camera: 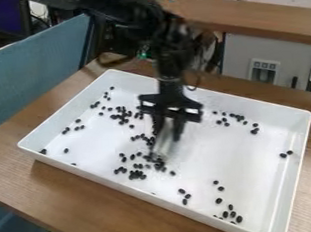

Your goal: Sweep into pile

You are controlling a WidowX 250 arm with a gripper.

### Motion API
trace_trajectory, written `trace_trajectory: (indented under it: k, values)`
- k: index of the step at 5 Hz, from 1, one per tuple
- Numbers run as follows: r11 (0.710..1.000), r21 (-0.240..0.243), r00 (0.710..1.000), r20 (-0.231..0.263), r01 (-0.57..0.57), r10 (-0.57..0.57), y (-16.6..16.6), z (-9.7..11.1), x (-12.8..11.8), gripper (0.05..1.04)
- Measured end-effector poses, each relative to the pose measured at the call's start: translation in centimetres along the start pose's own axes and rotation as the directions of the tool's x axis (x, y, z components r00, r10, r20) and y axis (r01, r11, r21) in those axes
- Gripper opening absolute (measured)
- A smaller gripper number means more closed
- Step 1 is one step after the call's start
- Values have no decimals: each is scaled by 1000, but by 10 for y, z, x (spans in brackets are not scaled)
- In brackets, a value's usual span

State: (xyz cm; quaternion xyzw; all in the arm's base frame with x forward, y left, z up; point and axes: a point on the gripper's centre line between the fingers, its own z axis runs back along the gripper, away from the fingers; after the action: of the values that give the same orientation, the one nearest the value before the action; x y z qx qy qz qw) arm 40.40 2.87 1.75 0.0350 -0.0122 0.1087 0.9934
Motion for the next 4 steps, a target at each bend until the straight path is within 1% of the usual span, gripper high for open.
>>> trace_trajectory:
  k: [1, 2, 3, 4]
  values:
    - [994, 23, 995, 15, -104, 103, 43, -4, 6, 381]
    - [984, 37, 985, 28, -174, 173, 102, -3, 13, 381]
    - [982, 21, 982, 37, -186, 185, 139, 3, 15, 381]
    - [989, -40, 987, 75, -141, 144, 111, 18, 19, 381]
